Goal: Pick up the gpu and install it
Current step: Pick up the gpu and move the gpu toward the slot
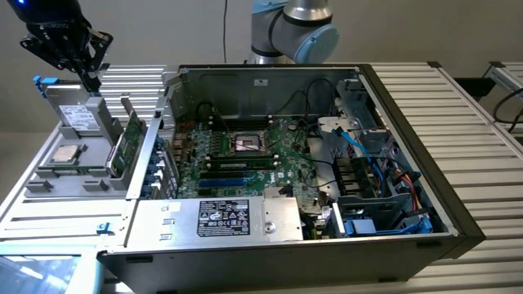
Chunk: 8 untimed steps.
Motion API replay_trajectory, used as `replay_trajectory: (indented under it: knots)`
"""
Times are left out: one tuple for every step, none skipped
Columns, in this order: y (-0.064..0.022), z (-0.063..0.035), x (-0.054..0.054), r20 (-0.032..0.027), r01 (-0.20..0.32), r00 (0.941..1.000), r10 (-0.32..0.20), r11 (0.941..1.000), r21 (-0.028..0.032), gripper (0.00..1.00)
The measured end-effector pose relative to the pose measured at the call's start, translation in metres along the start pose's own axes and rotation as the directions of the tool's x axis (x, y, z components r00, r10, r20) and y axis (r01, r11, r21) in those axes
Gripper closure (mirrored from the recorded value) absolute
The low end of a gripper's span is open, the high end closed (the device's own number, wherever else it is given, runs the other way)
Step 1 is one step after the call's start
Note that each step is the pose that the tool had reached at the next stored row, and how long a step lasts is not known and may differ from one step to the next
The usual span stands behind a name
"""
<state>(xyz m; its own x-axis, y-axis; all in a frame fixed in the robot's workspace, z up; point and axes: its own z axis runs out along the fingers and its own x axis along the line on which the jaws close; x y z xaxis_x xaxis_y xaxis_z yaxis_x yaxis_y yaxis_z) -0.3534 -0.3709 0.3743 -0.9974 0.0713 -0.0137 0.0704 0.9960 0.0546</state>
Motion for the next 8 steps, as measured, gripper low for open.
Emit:
replay_trajectory:
  knots:
    - [0.0000,0.0000,0.0000,0.0000,0.000,1.0000,0.000,1.0000,0.0000,0.88]
    - [0.0000,0.0000,0.0000,0.0000,0.000,1.0000,0.000,1.0000,0.0000,0.88]
    - [0.0000,0.0000,0.0000,0.0000,0.000,1.0000,0.000,1.0000,0.0000,0.88]
    - [0.0000,0.0000,0.0000,0.0000,0.000,1.0000,0.000,1.0000,0.0000,0.88]
    - [0.0000,0.0000,0.0000,0.0000,0.000,1.0000,0.000,1.0000,0.0000,0.88]
    - [0.0000,0.0000,0.0000,0.0000,0.000,1.0000,0.000,1.0000,0.0000,0.88]
    - [0.0000,0.0000,0.0000,0.0000,0.000,1.0000,0.000,1.0000,0.0000,0.88]
    - [0.0000,0.0000,0.0000,0.0000,0.000,1.0000,0.000,1.0000,0.0000,0.87]
